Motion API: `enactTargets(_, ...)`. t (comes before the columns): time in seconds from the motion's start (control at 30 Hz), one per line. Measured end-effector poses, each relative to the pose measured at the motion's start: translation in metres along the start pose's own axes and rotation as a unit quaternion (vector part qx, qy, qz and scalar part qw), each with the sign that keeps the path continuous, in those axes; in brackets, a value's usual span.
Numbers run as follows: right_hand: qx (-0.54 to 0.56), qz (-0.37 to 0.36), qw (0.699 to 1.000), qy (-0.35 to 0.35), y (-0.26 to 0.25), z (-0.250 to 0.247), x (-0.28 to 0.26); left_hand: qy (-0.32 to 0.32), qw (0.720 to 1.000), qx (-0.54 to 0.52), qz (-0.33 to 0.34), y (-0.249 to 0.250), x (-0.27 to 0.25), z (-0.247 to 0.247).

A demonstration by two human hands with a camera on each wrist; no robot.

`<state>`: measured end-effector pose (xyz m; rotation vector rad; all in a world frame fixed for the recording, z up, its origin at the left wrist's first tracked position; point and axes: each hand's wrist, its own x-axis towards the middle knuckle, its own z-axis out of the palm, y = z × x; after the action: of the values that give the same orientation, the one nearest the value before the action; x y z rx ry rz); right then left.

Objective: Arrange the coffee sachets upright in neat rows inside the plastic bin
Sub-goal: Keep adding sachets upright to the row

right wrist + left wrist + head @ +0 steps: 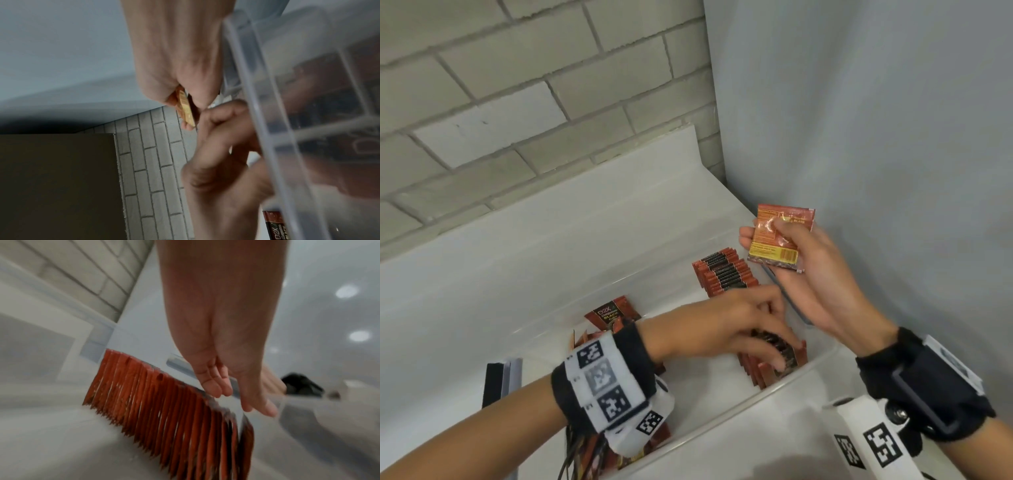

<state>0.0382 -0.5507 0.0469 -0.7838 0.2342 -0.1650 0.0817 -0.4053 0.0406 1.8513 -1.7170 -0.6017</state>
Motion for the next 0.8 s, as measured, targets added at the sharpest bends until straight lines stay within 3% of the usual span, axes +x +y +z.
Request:
enactTargets(0.1, -0.021, -0.031, 0.998, -0.044, 0.0, 0.0, -0.002, 0.069, 0.99, -0.093, -0.085, -0.004, -0.005, -0.022)
enactTargets(0.2, -0.066, -0.069, 0.99, -0.099, 0.001, -0.001, -0.003, 0.134, 0.946, -0.236, -0.176, -0.009, -0.016, -0.042)
enactTargets(0.3, -0.135, -0.088, 0.978, -0.134, 0.003, -0.003, -0.002, 0.2, 0.901, -0.339, -0.181, -0.012, -0.024, -0.054)
enactTargets(0.4, -0.159, -0.075, 0.97, -0.17, 0.005, -0.005, -0.002, 0.263, 0.839, -0.435, -0.193, -0.007, -0.023, -0.061)
enactTargets(0.57, -0.223, -0.084, 0.948, -0.21, 0.006, -0.008, -0.002, 0.291, 0.808, -0.469, -0.207, -0.001, -0.02, -0.063)
enactTargets(0.7, -0.117, -0.038, 0.964, -0.236, 0.005, -0.008, -0.003, 0.332, 0.77, -0.497, -0.224, 0.002, -0.025, -0.063)
enactTargets(0.8, -0.149, 0.003, 0.97, -0.192, 0.003, -0.004, -0.008, 0.346, 0.767, -0.488, -0.232, 0.006, -0.031, -0.061)
